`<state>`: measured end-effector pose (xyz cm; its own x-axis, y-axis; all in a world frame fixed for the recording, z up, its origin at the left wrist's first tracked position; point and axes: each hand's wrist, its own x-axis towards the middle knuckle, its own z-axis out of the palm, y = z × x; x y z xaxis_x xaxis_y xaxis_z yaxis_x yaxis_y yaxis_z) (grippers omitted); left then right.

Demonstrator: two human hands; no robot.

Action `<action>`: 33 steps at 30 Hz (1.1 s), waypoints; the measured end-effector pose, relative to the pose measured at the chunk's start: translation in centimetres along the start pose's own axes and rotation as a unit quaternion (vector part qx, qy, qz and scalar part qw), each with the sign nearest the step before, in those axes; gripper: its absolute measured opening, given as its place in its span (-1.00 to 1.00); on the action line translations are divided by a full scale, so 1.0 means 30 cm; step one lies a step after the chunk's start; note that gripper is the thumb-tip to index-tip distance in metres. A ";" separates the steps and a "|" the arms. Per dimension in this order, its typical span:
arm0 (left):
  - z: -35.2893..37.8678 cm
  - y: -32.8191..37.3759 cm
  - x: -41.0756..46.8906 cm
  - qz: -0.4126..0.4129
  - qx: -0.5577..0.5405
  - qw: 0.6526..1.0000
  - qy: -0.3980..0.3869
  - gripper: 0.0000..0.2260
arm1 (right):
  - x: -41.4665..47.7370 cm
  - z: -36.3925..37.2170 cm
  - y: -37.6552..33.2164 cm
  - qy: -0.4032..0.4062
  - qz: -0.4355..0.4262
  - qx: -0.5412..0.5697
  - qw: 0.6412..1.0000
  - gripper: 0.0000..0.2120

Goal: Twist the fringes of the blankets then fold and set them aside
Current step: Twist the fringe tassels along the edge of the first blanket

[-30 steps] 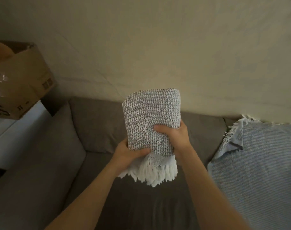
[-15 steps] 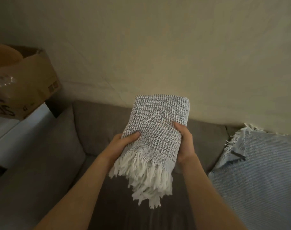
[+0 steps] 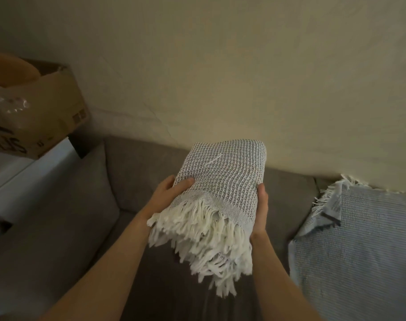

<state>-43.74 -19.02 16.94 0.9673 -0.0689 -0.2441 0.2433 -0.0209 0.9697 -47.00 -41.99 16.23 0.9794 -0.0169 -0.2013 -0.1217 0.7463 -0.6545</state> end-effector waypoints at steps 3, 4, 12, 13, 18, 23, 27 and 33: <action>0.012 -0.023 -0.046 -0.069 -0.088 0.992 -0.063 -0.57 | -0.003 -0.012 0.021 0.013 0.011 -0.015 1.000 -0.61; 0.011 -0.039 -0.054 -0.097 -0.109 0.986 -0.079 -0.60 | 0.000 -0.013 0.023 0.006 0.027 -0.019 0.999 -0.61; -0.073 -0.094 -0.104 -0.157 -0.111 0.978 -0.086 -0.54 | 0.053 0.039 0.048 -0.052 0.193 -0.123 0.972 -0.42; -0.092 -0.105 -0.097 -0.142 -0.085 0.984 -0.072 -0.48 | 0.063 0.044 0.069 -0.050 0.207 -0.131 0.968 -0.41; -0.165 -0.136 -0.082 -0.054 0.005 0.997 0.061 -0.73 | 0.089 0.052 0.216 -0.046 0.235 -0.169 0.956 -0.31; -0.326 -0.150 -0.050 -0.072 0.050 0.991 0.103 -0.80 | 0.157 0.125 0.399 -0.036 0.197 -0.256 0.946 -0.30; -0.534 -0.178 0.011 -0.157 0.048 0.979 0.123 -0.53 | 0.240 0.238 0.573 0.010 0.187 -0.288 0.939 -0.20; -0.937 -0.191 0.128 -0.070 0.171 0.962 0.202 -0.50 | 0.414 0.542 1.015 0.023 0.183 -0.336 0.924 -0.37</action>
<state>-39.40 8.87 10.54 0.8929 0.3499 -0.2834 0.4013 -0.3332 0.8532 -35.93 -8.66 5.64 0.8468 0.1148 -0.5194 -0.5310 0.1263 -0.8379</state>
